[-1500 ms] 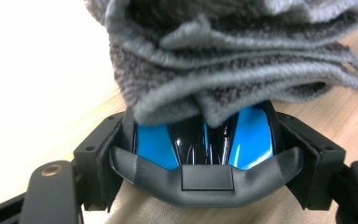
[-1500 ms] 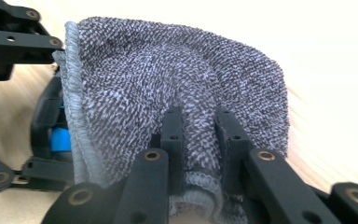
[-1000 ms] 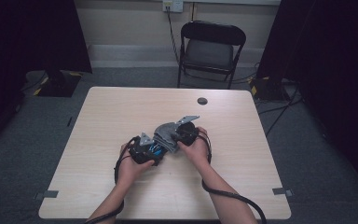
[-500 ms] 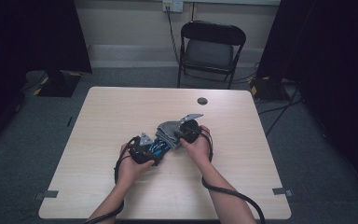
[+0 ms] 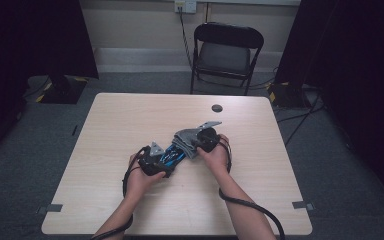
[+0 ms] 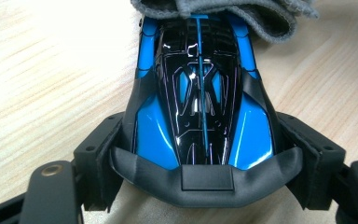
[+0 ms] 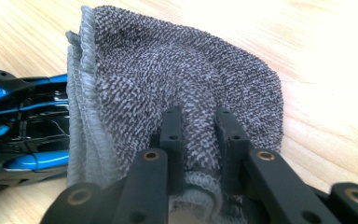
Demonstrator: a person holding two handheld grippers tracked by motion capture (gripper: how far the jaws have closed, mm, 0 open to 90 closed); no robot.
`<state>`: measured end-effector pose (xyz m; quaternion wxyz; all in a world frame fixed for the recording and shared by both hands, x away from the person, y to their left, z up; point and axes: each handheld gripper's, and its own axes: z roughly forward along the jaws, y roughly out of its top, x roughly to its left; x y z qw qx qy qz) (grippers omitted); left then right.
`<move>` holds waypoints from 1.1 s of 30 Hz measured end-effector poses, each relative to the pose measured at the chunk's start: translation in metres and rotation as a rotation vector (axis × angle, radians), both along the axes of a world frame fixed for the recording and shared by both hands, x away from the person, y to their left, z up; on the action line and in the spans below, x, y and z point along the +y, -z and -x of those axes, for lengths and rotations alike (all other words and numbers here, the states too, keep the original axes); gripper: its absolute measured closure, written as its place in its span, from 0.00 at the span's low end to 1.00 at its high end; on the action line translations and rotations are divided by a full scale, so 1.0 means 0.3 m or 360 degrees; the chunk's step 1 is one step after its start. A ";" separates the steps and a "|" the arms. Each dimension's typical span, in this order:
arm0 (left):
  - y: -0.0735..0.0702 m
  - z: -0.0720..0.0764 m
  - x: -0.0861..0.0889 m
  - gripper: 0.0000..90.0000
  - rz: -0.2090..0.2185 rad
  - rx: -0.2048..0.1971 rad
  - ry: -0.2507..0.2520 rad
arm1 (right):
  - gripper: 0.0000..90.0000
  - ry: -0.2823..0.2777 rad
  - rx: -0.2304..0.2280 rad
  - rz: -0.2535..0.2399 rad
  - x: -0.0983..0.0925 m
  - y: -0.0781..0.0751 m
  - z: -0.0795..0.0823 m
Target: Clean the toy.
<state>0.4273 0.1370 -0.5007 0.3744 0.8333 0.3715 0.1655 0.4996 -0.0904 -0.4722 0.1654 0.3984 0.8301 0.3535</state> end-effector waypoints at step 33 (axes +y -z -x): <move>0.000 0.001 -0.001 0.27 0.0007 0.0005 -0.0006 | 0.84 0.0062 -0.0013 0.0086 -0.088 0.028 -0.040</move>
